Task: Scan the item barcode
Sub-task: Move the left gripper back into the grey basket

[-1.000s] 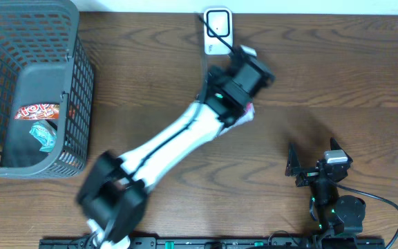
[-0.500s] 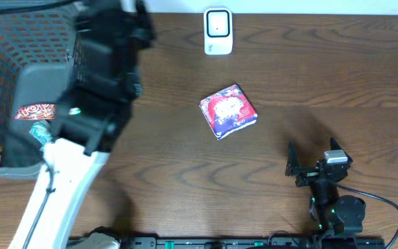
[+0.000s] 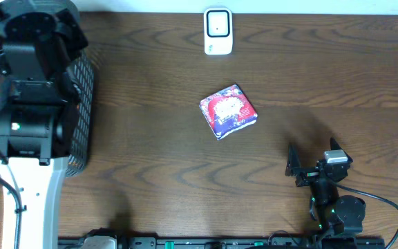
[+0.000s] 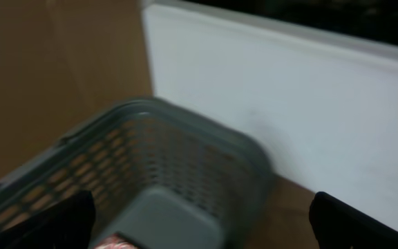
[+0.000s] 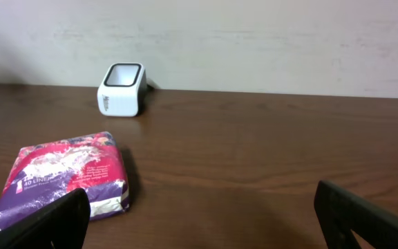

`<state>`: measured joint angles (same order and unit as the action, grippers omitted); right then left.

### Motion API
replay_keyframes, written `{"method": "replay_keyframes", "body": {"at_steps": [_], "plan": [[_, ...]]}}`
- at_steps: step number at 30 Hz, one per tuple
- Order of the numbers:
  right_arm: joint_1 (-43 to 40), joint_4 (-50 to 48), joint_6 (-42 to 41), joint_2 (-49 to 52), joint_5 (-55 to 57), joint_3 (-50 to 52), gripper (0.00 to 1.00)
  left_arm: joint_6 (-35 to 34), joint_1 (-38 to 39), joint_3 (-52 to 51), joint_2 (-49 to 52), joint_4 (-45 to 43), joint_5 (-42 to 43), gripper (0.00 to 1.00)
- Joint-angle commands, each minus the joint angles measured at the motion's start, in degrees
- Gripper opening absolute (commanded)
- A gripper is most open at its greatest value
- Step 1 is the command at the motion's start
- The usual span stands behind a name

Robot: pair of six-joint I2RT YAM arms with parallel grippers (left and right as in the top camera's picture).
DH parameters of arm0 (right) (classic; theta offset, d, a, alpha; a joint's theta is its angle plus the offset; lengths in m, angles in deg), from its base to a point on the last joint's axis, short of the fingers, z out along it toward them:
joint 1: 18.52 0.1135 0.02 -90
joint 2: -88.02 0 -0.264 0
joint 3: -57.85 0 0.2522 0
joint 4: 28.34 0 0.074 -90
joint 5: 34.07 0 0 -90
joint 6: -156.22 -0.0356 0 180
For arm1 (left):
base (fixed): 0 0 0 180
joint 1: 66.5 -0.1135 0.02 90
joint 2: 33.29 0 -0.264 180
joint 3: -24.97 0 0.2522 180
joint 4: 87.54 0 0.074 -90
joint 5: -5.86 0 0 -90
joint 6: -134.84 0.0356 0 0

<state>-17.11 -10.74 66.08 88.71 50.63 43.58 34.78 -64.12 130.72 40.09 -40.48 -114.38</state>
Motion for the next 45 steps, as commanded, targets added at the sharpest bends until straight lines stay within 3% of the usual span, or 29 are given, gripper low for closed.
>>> {"method": "replay_keyframes", "body": {"at_steps": [1, 21, 25, 33, 45], "plan": [[0.5, 0.15, 0.63, -0.31, 0.26, 0.2, 0.99, 0.61, -4.02, 0.22, 0.74, 0.85, -0.46, 0.98], [0.5, 0.15, 0.63, -0.31, 0.26, 0.2, 0.99, 0.59, -26.27, -0.17, 12.48, 18.43, -0.37, 0.99], [0.5, 0.15, 0.63, -0.31, 0.26, 0.2, 0.99, 0.61, -27.32, -0.61, 16.28, 21.31, 3.76, 0.99], [0.5, 0.15, 0.63, -0.31, 0.26, 0.2, 0.99, 0.55, -27.32, -1.01, 23.89, 23.74, 23.37, 0.99], [0.5, 0.15, 0.63, -0.31, 0.26, 0.2, 0.99, -3.08, -27.32, -1.03, 36.92, 26.49, 24.68, 0.93]]}}
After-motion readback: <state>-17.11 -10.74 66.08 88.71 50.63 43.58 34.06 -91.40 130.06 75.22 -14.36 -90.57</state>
